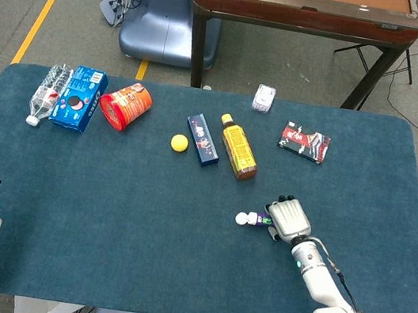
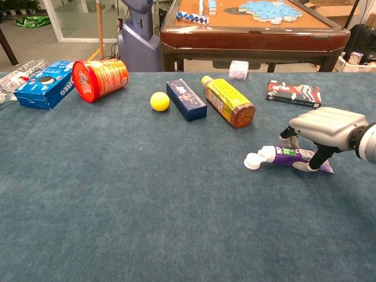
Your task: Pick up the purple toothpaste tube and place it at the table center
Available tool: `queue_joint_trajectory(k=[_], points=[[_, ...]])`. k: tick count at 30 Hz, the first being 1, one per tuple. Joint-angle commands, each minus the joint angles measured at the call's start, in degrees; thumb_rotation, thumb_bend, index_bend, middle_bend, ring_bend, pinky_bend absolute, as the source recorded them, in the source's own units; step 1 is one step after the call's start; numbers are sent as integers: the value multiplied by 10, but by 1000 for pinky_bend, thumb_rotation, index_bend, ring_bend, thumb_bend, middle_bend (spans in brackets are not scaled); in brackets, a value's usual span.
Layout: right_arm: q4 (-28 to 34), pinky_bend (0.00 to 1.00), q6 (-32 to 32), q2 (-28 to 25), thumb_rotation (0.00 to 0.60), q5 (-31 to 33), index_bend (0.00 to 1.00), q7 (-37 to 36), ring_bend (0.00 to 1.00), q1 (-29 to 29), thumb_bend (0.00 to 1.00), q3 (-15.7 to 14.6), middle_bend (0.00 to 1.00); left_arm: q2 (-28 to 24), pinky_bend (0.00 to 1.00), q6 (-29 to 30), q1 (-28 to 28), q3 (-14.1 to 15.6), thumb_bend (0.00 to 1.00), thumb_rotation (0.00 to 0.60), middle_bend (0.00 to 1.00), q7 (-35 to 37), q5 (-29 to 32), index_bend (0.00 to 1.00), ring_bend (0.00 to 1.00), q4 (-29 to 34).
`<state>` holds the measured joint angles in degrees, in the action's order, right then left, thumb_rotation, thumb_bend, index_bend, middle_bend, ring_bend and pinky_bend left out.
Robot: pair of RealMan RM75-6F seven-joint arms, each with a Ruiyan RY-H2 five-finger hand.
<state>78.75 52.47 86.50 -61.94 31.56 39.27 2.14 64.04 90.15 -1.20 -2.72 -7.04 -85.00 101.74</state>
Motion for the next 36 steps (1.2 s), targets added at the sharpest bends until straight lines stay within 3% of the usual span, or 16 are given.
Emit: queue_joint_trajectory(k=[1, 5, 11, 25, 32, 34, 36], points=[[-4, 316, 2, 1, 600, -3, 581, -2, 333, 0, 518, 2, 558, 0, 213, 0, 0, 0, 354, 600, 228, 1, 0, 144, 203, 0], [-5, 374, -5, -9, 600, -13, 688, -14, 418, 4, 636, 7, 642, -5, 213, -7, -3, 1, 354, 600, 228, -1, -3, 144, 203, 3], [25, 426, -32, -50, 600, -37, 793, -44, 504, 20, 707, 15, 714, -29, 214, -45, -31, -5, 354, 600, 228, -1, -11, 144, 203, 23], [192, 467, -161, -201, 600, -89, 877, -216, 588, 84, 760, 63, 789, -53, 279, -192, -161, -49, 354, 600, 230, -46, -9, 84, 215, 45], [231, 484, -200, -214, 600, -83, 896, -273, 616, 118, 762, 90, 811, -15, 363, -252, -225, -76, 299, 599, 271, -99, 32, 80, 287, 37], [231, 487, -208, -209, 600, -76, 901, -283, 623, 130, 761, 98, 816, 1, 393, -266, -241, -82, 277, 565, 296, -122, 54, 89, 318, 37], [228, 487, -211, -202, 600, -69, 906, -286, 629, 140, 764, 103, 821, 16, 442, -277, -254, -87, 263, 462, 339, -143, 75, 108, 373, 38]])
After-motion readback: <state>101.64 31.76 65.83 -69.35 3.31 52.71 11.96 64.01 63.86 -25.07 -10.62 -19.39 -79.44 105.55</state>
